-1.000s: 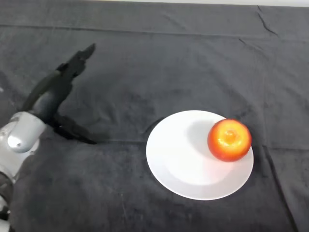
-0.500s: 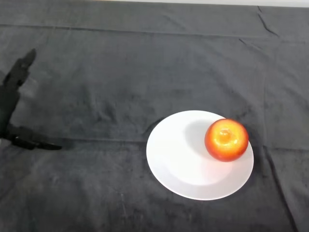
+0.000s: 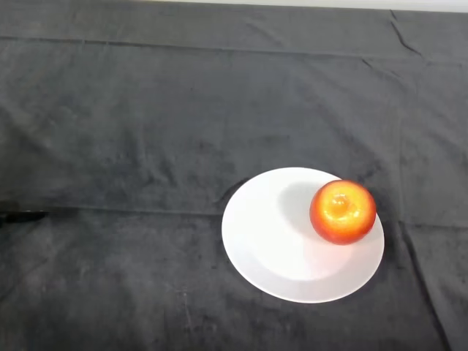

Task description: Move the apple to the plate

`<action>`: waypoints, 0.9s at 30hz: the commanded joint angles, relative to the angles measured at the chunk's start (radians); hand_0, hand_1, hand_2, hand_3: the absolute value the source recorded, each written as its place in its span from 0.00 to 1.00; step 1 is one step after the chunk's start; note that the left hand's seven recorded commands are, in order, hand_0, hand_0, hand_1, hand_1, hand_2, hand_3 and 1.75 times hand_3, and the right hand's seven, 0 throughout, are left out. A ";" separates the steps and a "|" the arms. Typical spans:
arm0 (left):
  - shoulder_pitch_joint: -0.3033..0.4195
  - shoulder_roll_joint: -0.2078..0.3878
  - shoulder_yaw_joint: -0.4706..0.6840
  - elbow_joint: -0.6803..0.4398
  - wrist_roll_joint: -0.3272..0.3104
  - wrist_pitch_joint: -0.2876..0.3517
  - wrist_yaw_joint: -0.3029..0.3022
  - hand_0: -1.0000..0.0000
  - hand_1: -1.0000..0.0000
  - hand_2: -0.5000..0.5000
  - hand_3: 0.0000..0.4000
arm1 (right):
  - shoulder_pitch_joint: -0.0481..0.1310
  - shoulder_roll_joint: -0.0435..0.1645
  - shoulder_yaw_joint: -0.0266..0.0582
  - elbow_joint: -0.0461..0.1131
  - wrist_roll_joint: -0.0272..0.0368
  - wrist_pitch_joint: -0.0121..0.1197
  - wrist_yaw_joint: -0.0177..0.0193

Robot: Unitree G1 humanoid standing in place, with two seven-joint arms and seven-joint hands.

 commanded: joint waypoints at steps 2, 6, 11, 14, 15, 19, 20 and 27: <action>0.040 0.071 0.048 0.026 -0.046 0.021 0.001 1.00 1.00 0.50 0.00 | 0.065 0.038 0.0234 0.034 -0.0155 0.005 0.0109; 0.060 0.083 0.094 0.027 -0.080 0.039 0.003 1.00 1.00 0.50 0.00 | 0.065 0.038 0.0233 0.034 -0.0154 0.005 0.0110; 0.074 0.093 0.150 0.029 -0.121 0.066 0.011 1.00 1.00 0.50 0.00 | 0.065 0.038 0.0232 0.034 -0.0153 0.006 0.0111; 0.080 0.089 0.187 0.029 -0.153 0.082 0.015 1.00 1.00 0.50 0.00 | 0.065 0.038 0.0232 0.033 -0.0153 0.006 0.0111; 0.084 0.086 0.201 0.029 -0.166 0.087 0.016 1.00 1.00 0.50 0.00 | 0.065 0.038 0.0232 0.033 -0.0152 0.006 0.0111; 0.097 0.072 0.258 0.032 -0.217 0.107 0.019 1.00 1.00 0.50 0.00 | 0.065 0.038 0.0232 0.033 -0.0152 0.006 0.0112; 0.101 0.069 0.274 0.033 -0.232 0.113 0.019 1.00 1.00 0.50 0.00 | 0.065 0.038 0.0232 0.033 -0.0152 0.006 0.0112; 0.120 0.050 0.377 0.040 -0.326 0.161 0.023 1.00 1.00 0.50 0.00 | 0.065 0.038 0.0232 0.033 -0.0152 0.006 0.0112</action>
